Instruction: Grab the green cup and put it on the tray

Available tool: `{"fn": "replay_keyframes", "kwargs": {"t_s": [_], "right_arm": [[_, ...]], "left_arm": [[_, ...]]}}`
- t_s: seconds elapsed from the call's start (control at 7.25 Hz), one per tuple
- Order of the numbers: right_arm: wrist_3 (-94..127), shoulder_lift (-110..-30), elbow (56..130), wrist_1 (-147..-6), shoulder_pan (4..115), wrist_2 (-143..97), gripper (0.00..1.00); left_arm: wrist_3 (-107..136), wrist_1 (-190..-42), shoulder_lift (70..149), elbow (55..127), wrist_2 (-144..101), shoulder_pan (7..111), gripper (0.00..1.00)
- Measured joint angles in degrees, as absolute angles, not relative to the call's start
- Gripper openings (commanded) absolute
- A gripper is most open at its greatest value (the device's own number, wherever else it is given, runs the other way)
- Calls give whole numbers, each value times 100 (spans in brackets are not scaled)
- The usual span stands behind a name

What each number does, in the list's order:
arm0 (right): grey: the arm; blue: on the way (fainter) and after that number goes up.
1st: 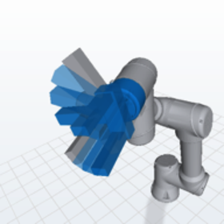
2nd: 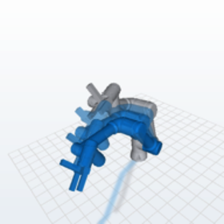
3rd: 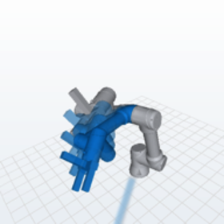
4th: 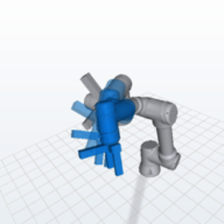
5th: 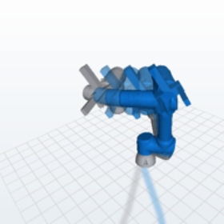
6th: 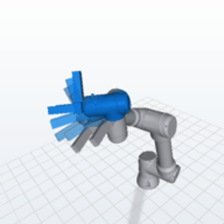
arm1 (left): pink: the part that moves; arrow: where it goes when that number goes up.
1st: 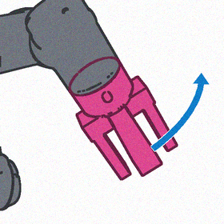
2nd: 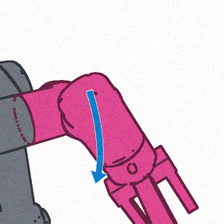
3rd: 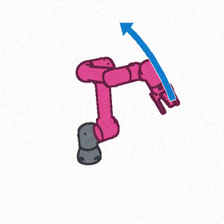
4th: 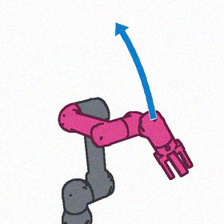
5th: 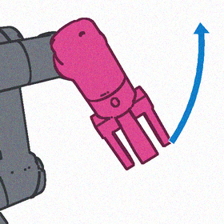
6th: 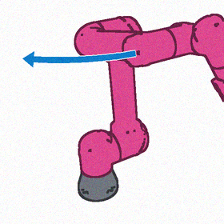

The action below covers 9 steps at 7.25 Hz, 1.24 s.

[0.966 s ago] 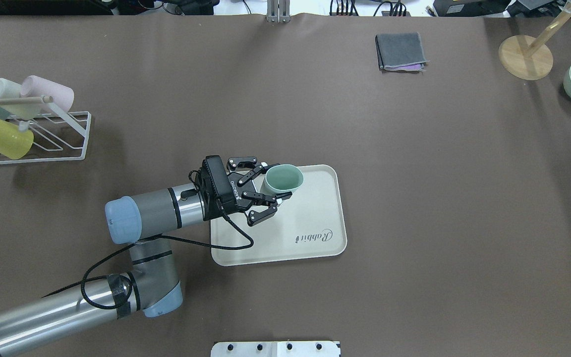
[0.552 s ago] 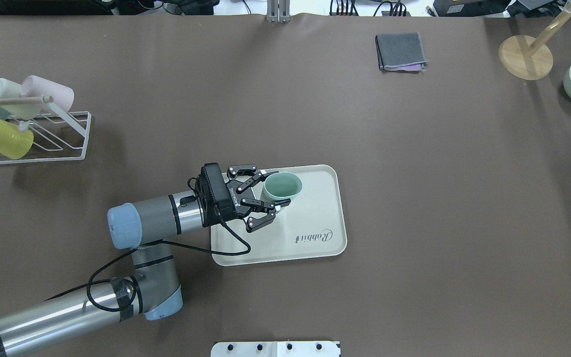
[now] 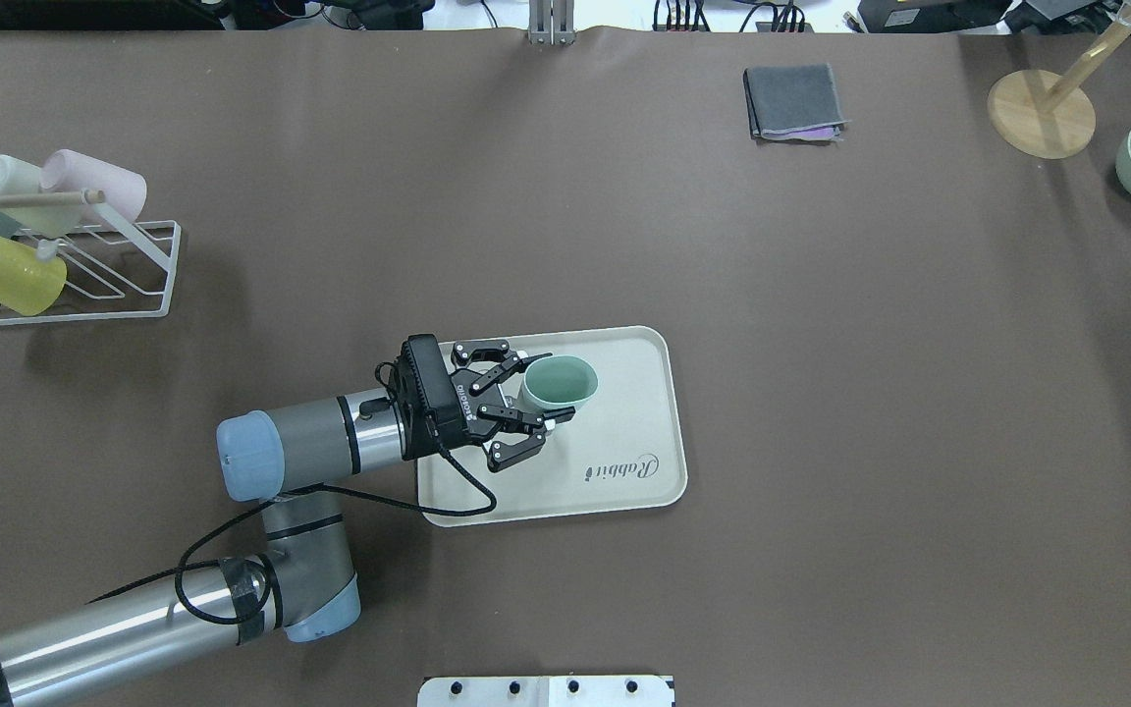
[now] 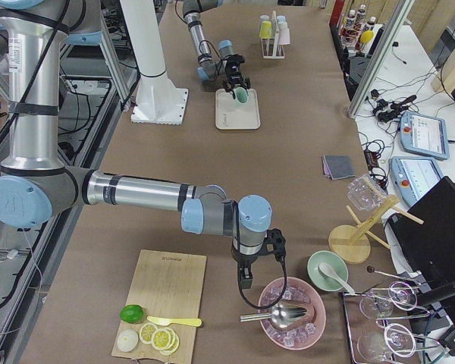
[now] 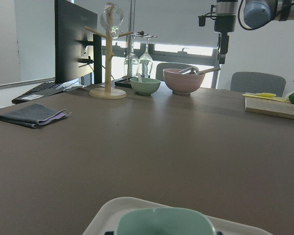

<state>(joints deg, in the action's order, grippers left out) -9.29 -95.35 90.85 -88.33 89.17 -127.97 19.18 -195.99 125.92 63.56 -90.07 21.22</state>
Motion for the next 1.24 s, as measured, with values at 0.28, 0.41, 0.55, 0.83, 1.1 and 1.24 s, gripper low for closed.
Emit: {"fn": "replay_keyframes", "kwargs": {"t_s": [0.28, 0.41, 0.55, 0.83, 1.1, 1.24], "right_arm": [[-926, -9540, 9070, -8833, 8914, -12797, 100], [-922, -9536, 9055, -8833, 8913, -12797, 100], [-920, -9531, 9049, -8833, 8912, -12797, 100], [-922, -9528, 9044, -8833, 8912, -12799, 100], [-923, -9530, 9044, -8833, 8912, -12801, 100], [-921, -9530, 9044, -8833, 8912, -12805, 100]], "left_arm": [[1912, -19517, 12588, 6352, -9016, 2119, 46], [1902, -19484, 12586, 6349, -9017, 2119, 50], [1895, -19458, 12586, 6347, -9016, 2118, 98], [1882, -19405, 12583, 6346, -9008, 2119, 99], [1874, -19384, 12543, 6360, -9009, 2133, 99], [1873, -19381, 12515, 6383, -9014, 2144, 99]]}}
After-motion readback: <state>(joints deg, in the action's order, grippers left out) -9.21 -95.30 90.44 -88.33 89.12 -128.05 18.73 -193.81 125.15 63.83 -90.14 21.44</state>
